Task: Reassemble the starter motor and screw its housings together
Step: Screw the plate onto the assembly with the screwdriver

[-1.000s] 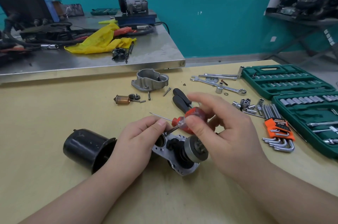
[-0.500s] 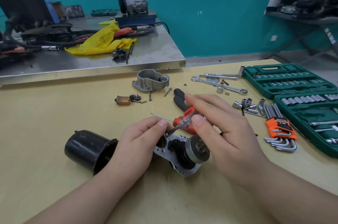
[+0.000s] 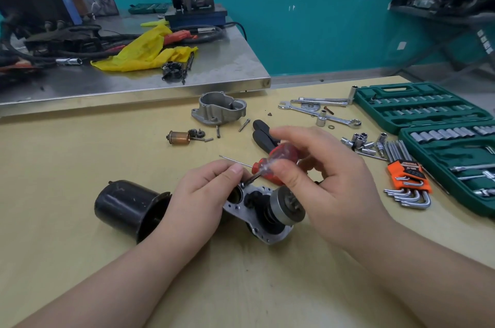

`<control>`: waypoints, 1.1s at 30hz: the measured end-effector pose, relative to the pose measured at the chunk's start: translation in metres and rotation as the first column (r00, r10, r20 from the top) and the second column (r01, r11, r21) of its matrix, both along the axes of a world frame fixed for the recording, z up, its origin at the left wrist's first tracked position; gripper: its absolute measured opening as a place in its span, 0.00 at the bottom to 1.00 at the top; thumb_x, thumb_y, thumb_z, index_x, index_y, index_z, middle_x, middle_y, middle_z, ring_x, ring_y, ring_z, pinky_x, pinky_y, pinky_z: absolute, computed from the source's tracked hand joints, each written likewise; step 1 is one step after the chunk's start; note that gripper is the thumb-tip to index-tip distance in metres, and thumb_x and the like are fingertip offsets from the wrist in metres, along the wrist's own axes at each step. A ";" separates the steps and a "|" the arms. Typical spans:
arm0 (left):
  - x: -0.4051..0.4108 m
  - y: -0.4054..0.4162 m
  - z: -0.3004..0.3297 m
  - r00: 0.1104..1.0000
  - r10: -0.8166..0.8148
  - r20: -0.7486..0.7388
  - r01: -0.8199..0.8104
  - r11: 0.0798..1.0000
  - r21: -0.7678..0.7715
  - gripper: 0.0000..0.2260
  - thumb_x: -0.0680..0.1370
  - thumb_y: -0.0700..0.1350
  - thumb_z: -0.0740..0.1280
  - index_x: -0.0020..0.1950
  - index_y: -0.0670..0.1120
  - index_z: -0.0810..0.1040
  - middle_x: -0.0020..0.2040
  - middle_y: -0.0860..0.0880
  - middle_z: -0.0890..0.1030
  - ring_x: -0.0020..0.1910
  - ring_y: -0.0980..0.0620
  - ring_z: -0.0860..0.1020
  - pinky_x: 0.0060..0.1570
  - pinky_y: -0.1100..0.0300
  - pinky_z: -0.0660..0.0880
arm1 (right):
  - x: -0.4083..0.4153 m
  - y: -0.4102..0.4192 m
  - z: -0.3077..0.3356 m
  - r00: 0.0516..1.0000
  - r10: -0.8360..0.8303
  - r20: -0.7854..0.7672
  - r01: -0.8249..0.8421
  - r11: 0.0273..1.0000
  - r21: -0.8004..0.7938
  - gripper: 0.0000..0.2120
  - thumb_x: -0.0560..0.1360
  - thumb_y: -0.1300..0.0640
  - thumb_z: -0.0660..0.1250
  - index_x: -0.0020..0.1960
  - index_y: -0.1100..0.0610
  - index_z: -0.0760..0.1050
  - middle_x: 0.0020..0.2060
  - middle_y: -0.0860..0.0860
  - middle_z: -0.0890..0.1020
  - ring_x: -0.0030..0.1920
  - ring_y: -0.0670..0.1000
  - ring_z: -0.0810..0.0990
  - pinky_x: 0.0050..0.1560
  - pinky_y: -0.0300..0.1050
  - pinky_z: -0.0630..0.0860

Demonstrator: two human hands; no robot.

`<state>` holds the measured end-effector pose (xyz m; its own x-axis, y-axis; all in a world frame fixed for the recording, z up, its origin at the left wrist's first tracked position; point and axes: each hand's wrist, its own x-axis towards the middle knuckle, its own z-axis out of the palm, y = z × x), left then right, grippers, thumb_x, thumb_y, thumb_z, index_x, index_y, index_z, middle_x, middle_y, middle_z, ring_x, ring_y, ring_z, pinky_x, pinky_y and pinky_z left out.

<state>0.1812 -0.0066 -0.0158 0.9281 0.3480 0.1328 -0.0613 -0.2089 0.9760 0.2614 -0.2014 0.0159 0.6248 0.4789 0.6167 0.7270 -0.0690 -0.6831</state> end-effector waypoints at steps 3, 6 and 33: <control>0.000 0.001 0.000 1.000 0.004 0.012 -0.004 1.000 0.000 0.17 0.78 0.59 0.66 0.47 0.46 0.86 0.44 0.44 0.85 0.45 0.46 0.83 0.51 0.44 0.78 | -0.001 0.000 -0.001 1.000 0.015 0.006 -0.015 1.000 0.017 0.16 0.82 0.53 0.68 0.69 0.47 0.80 0.55 0.40 0.81 0.59 0.44 0.81 0.53 0.29 0.74; -0.001 0.000 0.000 1.000 0.000 0.005 0.000 1.000 -0.002 0.21 0.76 0.62 0.65 0.48 0.46 0.86 0.44 0.42 0.86 0.48 0.38 0.84 0.53 0.37 0.80 | 0.000 -0.001 -0.003 1.000 0.028 0.006 -0.027 0.999 -0.037 0.20 0.83 0.57 0.66 0.74 0.53 0.77 0.61 0.42 0.81 0.64 0.46 0.80 0.59 0.30 0.72; 0.001 0.001 -0.001 1.000 0.008 -0.003 -0.008 1.000 0.010 0.15 0.81 0.55 0.64 0.46 0.48 0.86 0.42 0.50 0.85 0.45 0.50 0.83 0.50 0.47 0.77 | -0.002 0.000 -0.002 1.000 -0.021 -0.001 0.021 1.000 -0.004 0.16 0.84 0.50 0.67 0.70 0.50 0.81 0.56 0.40 0.82 0.60 0.45 0.81 0.55 0.30 0.74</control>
<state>0.1819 -0.0055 -0.0168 0.9258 0.3538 0.1335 -0.0569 -0.2186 0.9741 0.2598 -0.2017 0.0138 0.6351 0.4684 0.6142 0.7250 -0.0871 -0.6832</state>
